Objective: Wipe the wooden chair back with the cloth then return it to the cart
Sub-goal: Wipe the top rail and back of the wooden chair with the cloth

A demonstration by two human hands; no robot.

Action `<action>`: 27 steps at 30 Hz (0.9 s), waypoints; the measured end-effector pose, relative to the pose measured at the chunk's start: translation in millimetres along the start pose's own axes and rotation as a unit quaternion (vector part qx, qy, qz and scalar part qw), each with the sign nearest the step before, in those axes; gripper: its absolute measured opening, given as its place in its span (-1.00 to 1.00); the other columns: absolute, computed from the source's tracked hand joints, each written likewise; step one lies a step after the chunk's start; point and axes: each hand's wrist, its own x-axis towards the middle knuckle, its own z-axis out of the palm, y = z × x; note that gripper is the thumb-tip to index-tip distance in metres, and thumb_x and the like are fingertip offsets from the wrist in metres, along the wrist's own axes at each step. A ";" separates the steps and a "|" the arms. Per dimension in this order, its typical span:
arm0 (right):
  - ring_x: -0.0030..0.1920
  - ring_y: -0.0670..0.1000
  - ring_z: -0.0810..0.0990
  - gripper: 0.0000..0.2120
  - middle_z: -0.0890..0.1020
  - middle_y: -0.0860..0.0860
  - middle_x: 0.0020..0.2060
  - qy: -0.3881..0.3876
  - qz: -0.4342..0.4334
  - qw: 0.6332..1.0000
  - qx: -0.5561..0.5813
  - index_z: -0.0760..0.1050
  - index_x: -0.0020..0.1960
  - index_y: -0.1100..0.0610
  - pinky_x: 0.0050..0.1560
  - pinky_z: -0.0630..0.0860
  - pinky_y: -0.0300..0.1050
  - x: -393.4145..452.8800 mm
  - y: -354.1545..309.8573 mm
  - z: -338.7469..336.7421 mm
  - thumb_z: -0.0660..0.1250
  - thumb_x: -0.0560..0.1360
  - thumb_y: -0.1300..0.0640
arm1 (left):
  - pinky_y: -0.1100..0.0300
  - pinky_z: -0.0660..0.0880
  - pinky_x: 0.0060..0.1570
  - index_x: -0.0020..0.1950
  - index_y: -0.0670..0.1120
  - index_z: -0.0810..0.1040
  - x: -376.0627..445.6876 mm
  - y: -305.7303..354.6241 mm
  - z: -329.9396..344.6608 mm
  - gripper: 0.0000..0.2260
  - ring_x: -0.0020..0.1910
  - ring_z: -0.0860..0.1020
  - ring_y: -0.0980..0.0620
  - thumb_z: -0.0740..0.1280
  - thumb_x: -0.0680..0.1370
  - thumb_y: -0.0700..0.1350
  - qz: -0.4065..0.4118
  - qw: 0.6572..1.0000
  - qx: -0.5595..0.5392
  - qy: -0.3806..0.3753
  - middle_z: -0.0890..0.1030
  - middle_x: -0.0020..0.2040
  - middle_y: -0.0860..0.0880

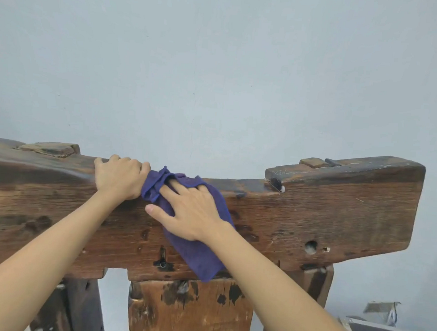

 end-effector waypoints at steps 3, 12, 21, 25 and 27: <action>0.17 0.05 0.56 -0.52 0.58 -0.05 0.25 0.022 0.023 0.999 0.009 0.42 0.33 0.01 0.06 0.43 0.02 9.6 -2.4 6.2 -0.01 0.62 -0.25 | -0.02 0.33 -0.01 -0.07 0.00 0.56 -1.6 -0.5 -1.6 -0.70 0.03 0.59 -0.16 0.04 0.61 -0.01 -0.007 1.000 0.000 -0.002 0.69 -0.06 0.00; -0.30 0.17 0.65 -0.56 0.69 0.05 -0.30 0.078 0.164 0.974 -0.135 0.56 -0.13 0.05 -0.34 0.44 -0.05 -19.4 71.3 -1.5 0.04 0.59 -0.19 | -0.04 0.36 0.10 -0.26 -0.06 0.67 -4.0 -7.7 3.7 -0.55 -0.09 0.48 -0.12 0.04 0.52 0.09 -0.046 0.998 -0.051 0.006 0.67 -0.17 -0.13; 0.28 0.22 0.44 -0.66 0.60 0.13 0.14 0.284 0.319 0.900 -0.086 0.48 0.23 0.09 0.35 0.24 0.22 -50.3 80.0 46.0 0.01 0.64 0.01 | -0.06 0.37 0.18 -0.35 -0.12 0.65 -5.4 7.1 4.5 -0.33 -0.04 0.58 -0.14 -0.09 0.60 0.21 -0.070 0.994 -0.073 0.050 0.67 -0.26 -0.13; 0.42 0.24 0.30 -0.58 0.46 0.17 0.38 0.309 0.342 0.888 0.000 0.38 0.42 0.08 0.41 0.13 0.28 -25.7 14.2 80.7 0.00 0.64 0.02 | -0.08 0.35 0.15 -0.35 -0.09 0.64 -3.1 10.1 2.4 -0.28 -0.02 0.55 -0.14 -0.14 0.61 0.27 -0.058 0.994 -0.076 0.053 0.66 -0.26 -0.12; 0.46 0.25 0.27 -0.55 0.40 0.18 0.43 0.292 0.311 0.904 0.009 0.34 0.46 0.11 0.40 0.16 0.31 -15.1 -14.4 98.6 -0.01 0.64 0.01 | -0.09 0.34 0.15 -0.34 -0.09 0.64 -2.1 6.9 3.4 -0.24 0.00 0.55 -0.14 -0.20 0.60 0.28 -0.064 0.993 -0.079 0.053 0.66 -0.27 -0.13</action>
